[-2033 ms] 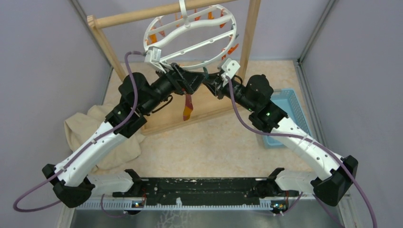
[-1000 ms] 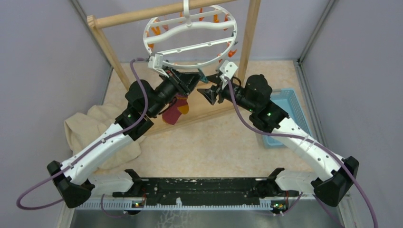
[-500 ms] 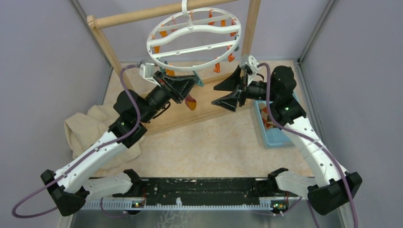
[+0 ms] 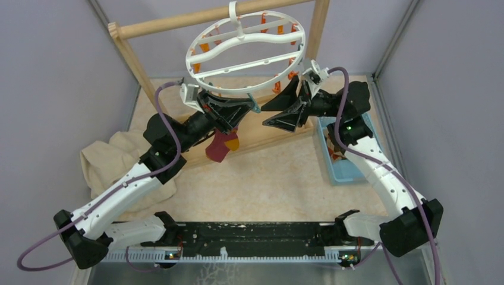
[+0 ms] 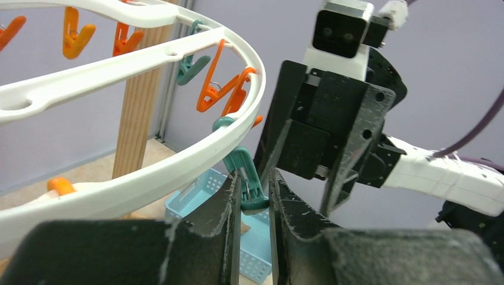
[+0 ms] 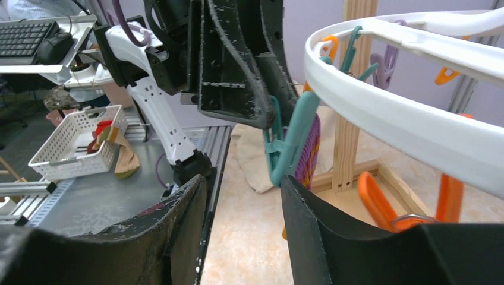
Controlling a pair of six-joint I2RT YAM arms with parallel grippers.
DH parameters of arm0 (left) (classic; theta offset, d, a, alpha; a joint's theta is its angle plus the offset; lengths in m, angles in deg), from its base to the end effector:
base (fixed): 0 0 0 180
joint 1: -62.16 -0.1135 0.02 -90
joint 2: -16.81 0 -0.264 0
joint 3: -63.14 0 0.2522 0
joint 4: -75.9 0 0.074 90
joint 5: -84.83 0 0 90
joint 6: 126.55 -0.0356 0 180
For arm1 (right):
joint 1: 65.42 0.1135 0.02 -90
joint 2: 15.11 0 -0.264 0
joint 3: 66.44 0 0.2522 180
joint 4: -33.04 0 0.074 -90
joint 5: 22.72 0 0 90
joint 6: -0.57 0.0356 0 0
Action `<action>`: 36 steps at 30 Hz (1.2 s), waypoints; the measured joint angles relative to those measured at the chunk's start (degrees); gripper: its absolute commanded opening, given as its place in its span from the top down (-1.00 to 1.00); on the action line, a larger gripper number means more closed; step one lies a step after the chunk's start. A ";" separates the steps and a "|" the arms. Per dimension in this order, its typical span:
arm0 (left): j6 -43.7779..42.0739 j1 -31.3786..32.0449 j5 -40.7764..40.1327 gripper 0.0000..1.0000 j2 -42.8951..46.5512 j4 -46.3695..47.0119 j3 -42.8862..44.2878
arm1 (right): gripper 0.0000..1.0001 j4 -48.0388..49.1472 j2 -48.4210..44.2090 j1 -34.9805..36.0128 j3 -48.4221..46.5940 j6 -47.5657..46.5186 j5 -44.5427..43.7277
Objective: Clip the socks to the hanger
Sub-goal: Open the clamp at the hanger.
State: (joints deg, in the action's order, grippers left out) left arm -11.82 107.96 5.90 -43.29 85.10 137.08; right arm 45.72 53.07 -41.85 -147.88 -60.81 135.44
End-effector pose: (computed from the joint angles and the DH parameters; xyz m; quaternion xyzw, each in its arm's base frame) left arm 0.1579 -0.1722 0.4453 0.1795 0.5251 -0.5228 0.6471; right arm 0.2121 0.1286 0.4546 -0.4552 0.4598 0.5758 0.4999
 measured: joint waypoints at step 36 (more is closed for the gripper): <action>-0.44 -0.48 6.32 0.65 -0.70 2.99 -0.90 | 1.00 1.11 4.22 2.14 -1.14 0.92 -2.01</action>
State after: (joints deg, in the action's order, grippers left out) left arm -12.26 107.48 12.22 -43.99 88.10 136.19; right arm 46.83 57.29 -39.70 -149.01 -59.89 133.43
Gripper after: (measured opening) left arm 0.241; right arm 0.062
